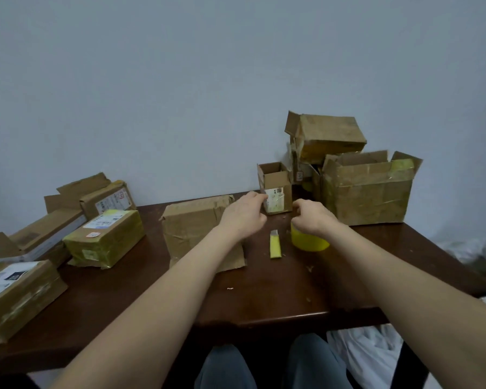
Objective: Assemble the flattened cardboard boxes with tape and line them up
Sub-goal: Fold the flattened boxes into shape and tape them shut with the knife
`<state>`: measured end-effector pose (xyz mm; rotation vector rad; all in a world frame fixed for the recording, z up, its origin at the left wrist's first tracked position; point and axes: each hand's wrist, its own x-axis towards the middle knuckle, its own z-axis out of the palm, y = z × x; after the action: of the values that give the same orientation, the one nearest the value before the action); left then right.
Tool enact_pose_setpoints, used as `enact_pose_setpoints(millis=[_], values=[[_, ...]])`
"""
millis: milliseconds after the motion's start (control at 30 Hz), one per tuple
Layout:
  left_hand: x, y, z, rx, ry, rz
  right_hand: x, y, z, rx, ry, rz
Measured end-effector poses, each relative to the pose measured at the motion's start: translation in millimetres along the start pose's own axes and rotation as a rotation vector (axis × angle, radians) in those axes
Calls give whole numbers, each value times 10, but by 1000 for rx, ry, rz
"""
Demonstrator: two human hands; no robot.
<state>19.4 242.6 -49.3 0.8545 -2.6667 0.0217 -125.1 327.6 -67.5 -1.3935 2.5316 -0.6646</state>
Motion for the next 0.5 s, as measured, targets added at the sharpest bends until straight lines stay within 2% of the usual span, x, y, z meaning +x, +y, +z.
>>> enact_pose_setpoints(millis=[167,267,400,500], values=[[53,154,219,-73,-113,-37,-48,183,91,-262,-113,74],[76,159,266,-102,-122,-46,-18,248,154,-315,-79,64],[190,105,178,-222,11,-39,14,123,41,-187,58,-36],[328,73,23,-402,139,-110,64,-106,-121,66,168,-129]])
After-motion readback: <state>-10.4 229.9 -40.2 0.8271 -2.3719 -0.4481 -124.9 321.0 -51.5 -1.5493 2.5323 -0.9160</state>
